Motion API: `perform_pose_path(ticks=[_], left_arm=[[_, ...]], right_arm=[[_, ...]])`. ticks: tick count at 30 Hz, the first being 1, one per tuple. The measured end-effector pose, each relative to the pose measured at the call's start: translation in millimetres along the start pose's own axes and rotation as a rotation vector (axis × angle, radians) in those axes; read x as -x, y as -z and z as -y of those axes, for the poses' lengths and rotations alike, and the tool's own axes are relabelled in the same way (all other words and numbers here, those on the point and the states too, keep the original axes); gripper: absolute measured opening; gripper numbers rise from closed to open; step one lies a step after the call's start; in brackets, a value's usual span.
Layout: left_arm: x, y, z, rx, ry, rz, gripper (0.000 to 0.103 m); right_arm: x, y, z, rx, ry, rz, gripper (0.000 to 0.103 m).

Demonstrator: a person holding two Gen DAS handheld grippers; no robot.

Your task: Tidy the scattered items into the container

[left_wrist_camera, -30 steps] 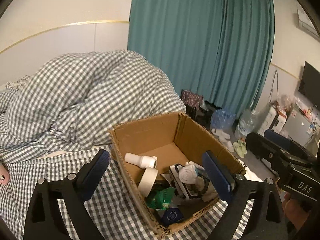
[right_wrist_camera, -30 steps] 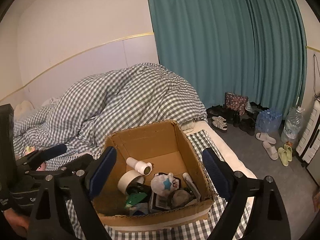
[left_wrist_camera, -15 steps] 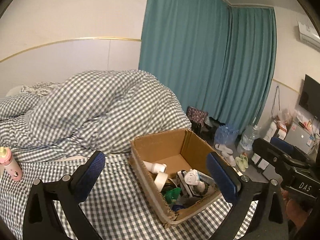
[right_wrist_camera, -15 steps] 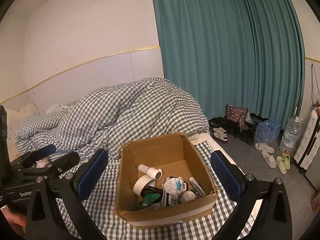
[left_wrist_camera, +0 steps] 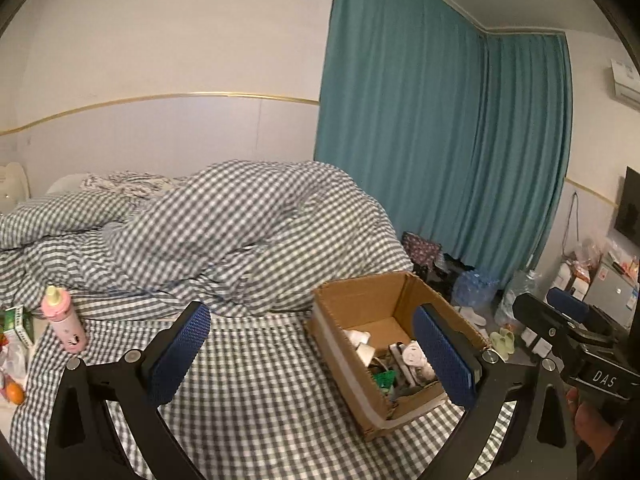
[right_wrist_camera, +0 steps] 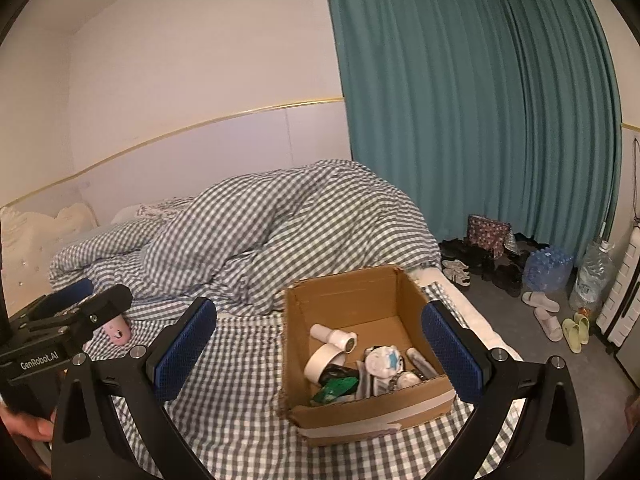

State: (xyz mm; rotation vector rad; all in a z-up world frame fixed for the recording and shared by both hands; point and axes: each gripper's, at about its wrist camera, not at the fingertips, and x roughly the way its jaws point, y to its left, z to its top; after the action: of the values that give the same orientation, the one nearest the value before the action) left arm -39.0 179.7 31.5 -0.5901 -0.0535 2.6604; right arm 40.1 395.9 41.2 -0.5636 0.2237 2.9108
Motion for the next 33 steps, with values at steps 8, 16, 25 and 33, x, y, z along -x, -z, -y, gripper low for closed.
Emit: perform_pose_path(ticks=[8,16,25,33], left_arm=[[31.0,7.3,-28.3,0.017,-0.058,0.028,0.103],[60.9,23.2,-58.4,0.035,-0.139,0.037,0.103],[100.3,41.6,-92.8,0.055,-0.245,0.047,0.103],[131.5,52.9,-114.0,0.078,-0.311,0.064,0.103]], right_arm=[[12.0,4.8,-29.8,0.028,-0.05,0.005,0.103],[17.1,14.2,-69.7,0.087,-0.123,-0.007,0.103],[26.5,31.1,-114.2,0.136,-0.201,-0.015,0.103],[37.0,45.2,-146.7,0.173,-0.247,-0.013,0.103]])
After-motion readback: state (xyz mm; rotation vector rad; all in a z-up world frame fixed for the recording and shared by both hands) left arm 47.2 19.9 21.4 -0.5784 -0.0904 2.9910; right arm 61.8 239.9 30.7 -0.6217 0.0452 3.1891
